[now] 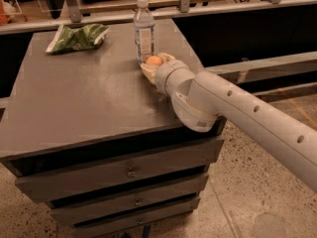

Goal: Move orange near blue plastic bottle

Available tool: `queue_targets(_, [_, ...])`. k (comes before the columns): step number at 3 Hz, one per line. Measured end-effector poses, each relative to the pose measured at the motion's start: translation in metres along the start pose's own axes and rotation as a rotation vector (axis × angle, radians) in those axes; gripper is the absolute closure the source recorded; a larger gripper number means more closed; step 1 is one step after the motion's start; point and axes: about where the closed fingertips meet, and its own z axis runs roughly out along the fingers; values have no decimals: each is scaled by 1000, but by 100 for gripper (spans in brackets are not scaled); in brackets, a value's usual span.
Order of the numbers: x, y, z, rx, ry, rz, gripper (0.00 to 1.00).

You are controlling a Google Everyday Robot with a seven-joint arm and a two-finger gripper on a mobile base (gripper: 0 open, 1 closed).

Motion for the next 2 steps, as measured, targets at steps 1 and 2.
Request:
queue_targets(1, [0, 1, 5, -4, 3, -1, 59])
queue_targets(2, [-1, 2, 7, -6, 6, -4, 35])
